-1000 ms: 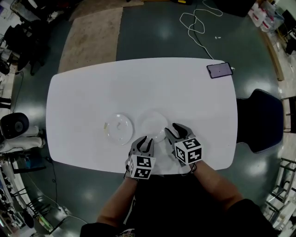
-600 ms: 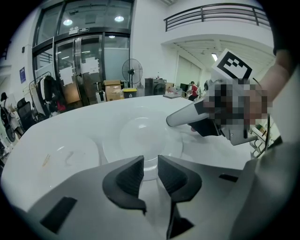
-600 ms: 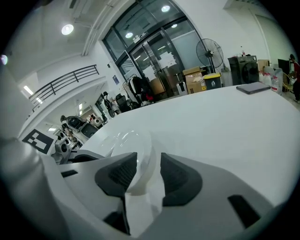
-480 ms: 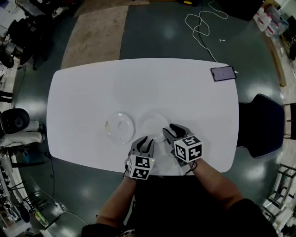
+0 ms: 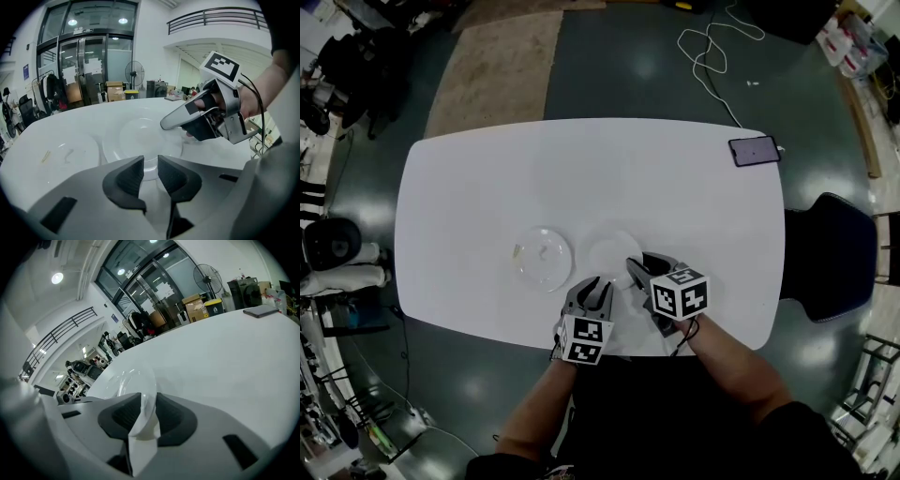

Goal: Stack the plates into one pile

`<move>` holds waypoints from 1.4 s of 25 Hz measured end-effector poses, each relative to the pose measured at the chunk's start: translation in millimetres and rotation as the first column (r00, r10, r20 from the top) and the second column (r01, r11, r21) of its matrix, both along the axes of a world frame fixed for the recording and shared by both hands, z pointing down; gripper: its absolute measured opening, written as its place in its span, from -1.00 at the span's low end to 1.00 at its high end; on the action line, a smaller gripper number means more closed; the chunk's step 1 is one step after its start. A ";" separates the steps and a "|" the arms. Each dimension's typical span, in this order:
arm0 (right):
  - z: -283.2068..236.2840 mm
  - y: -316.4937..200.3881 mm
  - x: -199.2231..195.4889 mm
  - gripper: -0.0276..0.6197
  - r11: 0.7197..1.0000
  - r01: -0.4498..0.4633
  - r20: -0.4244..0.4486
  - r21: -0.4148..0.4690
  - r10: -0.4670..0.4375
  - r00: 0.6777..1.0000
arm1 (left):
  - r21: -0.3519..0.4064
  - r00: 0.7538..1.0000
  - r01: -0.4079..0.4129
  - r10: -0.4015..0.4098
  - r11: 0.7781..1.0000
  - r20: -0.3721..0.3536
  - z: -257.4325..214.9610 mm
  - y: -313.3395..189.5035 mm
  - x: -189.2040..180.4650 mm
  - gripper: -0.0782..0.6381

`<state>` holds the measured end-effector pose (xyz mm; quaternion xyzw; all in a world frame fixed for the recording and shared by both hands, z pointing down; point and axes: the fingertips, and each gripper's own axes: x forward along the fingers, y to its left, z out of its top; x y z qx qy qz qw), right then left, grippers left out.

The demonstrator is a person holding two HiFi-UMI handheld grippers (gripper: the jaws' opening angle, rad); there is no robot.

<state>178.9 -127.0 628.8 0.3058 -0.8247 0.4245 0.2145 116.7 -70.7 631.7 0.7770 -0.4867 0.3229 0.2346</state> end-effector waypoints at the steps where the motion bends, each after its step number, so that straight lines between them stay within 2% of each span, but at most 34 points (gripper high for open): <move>1: 0.9 0.1 0.5 -0.60 1.000 0.003 -0.008 -0.001 -0.003 1.000 | -0.001 1.000 0.000 0.000 1.000 -0.001 0.2 0.3 -0.1 -0.48; 9: -2.7 -2.1 1.3 -0.68 1.000 -0.009 0.012 -0.012 0.009 1.000 | -0.017 0.999 0.024 -0.025 1.000 -0.025 -0.8 -1.6 -3.0 -0.48; 18: -33.1 1.3 -0.9 -0.82 0.997 -0.062 0.185 -0.035 0.068 0.980 | -0.001 0.997 0.049 -0.049 0.999 -0.055 -11.8 1.7 -9.2 -0.48; 24: -48.8 0.0 1.5 -0.83 0.997 -0.082 0.184 -0.004 0.082 0.980 | 0.005 0.995 0.068 -0.068 0.998 -0.080 -24.0 9.4 -21.5 -0.52; 30: -72.2 -2.5 -0.2 -0.83 0.988 -0.154 0.236 -0.003 0.150 0.960 | 0.034 0.990 0.087 -0.083 0.996 -0.113 -45.1 16.5 -36.2 -0.56; 35: -87.5 -4.9 -24.6 -0.83 0.982 -0.187 0.268 -0.014 0.184 0.946 | 0.084 0.988 0.111 -0.101 0.990 -0.119 -68.8 16.3 -65.7 -0.66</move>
